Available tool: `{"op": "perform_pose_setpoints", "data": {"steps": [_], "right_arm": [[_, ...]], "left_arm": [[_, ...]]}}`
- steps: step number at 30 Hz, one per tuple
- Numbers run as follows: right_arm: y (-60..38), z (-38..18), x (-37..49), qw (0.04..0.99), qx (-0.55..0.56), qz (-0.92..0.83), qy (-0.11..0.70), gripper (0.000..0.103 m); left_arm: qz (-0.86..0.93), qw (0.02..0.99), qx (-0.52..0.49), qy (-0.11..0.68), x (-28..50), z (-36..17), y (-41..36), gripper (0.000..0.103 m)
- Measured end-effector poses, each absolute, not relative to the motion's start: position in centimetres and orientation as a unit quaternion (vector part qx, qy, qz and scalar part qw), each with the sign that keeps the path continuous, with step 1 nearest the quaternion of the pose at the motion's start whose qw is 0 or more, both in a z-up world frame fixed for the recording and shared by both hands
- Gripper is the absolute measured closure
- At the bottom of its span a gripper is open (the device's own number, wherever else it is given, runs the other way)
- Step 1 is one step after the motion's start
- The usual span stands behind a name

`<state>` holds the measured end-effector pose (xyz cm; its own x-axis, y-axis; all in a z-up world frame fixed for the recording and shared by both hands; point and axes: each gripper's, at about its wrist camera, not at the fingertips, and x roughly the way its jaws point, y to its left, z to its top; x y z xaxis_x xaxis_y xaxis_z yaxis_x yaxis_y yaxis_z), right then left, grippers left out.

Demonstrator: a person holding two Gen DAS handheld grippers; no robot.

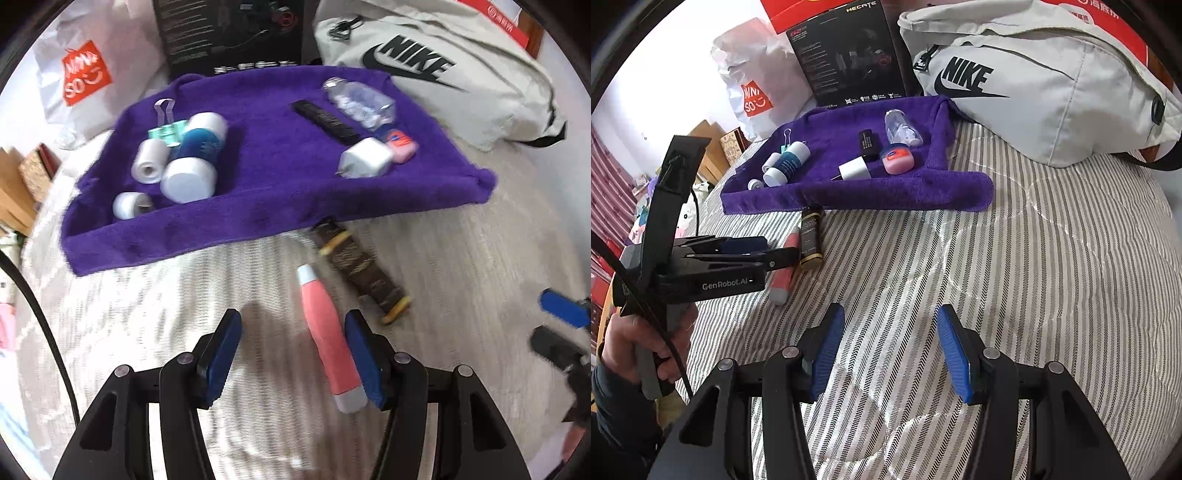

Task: Organize rigid objects
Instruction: 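Grasp the pink tube with the left tool while the right tool grasps the Grand Reserve bottle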

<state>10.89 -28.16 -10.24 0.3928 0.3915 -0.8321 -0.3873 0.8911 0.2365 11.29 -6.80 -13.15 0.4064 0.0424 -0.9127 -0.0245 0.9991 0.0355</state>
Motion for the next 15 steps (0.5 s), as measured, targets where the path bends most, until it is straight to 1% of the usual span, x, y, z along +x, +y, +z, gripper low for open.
{"op": "perform_pose_setpoints", "data": {"steps": [7,9,10,11,13,15], "right_arm": [[-28.18,-10.61,10.97,0.832,0.005,0.231,0.504,0.051],[-28.00,-10.68,11.05,0.831,0.004,0.233,0.505,0.051],[-27.90,-10.71,11.09,0.831,0.004,0.234,0.505,0.051],[-27.84,-10.73,11.12,0.830,0.003,0.234,0.506,0.051],[-27.65,-10.85,11.18,0.830,0.000,0.232,0.508,0.051],[-27.51,-11.00,11.24,0.828,-0.001,0.229,0.511,0.051]], "left_arm": [[0.017,0.839,0.004,0.544,10.80,-13.57,-6.88,0.048],[0.015,0.844,-0.001,0.536,10.72,-13.57,-7.02,0.056],[0.016,0.848,-0.001,0.529,10.64,-13.52,-7.06,0.070],[0.010,0.850,-0.003,0.527,10.59,-13.47,-7.06,0.080],[0.000,0.849,-0.008,0.528,10.65,-13.45,-6.94,0.086],[-0.008,0.849,-0.020,0.527,10.51,-13.42,-6.49,0.086]]}}
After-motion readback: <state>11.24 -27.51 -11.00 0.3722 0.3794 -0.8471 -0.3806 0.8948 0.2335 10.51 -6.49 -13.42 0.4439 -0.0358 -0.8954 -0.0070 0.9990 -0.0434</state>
